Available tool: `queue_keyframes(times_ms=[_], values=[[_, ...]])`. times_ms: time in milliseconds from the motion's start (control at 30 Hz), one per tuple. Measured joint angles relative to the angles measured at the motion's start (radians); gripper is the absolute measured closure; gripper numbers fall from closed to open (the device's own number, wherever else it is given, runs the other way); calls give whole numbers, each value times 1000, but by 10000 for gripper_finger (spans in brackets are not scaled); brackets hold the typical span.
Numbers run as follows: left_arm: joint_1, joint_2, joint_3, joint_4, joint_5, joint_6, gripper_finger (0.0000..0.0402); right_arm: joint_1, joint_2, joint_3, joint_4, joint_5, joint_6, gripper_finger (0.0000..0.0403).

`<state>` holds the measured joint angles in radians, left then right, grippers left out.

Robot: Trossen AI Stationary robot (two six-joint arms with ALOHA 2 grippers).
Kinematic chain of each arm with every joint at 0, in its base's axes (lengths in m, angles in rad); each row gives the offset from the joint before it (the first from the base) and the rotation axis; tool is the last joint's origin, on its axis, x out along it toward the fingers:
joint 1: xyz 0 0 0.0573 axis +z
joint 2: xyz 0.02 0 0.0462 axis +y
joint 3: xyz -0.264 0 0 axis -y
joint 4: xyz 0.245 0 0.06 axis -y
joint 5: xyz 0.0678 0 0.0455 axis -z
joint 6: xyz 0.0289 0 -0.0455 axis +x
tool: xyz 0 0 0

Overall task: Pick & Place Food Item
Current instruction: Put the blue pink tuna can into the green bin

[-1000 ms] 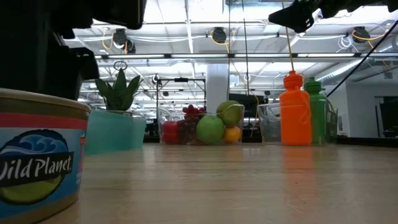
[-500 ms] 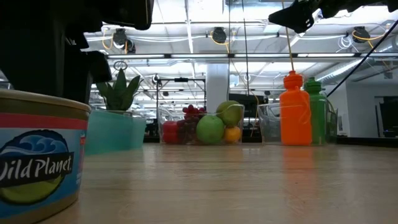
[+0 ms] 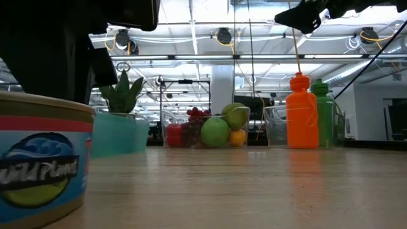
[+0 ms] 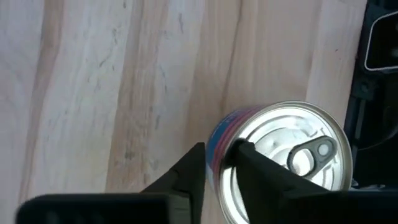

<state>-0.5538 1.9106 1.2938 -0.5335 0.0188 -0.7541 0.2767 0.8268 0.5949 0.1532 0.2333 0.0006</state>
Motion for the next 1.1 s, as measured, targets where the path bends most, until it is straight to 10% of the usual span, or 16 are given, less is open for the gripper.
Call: queue_keyframes(times_ms=[300,1100], values=[[6,0,0,-2,2,42,395,0,0,0,0,0,0,8],[21,-249,-2,-83,-322,82,401,0,0,0,0,0,0,8]])
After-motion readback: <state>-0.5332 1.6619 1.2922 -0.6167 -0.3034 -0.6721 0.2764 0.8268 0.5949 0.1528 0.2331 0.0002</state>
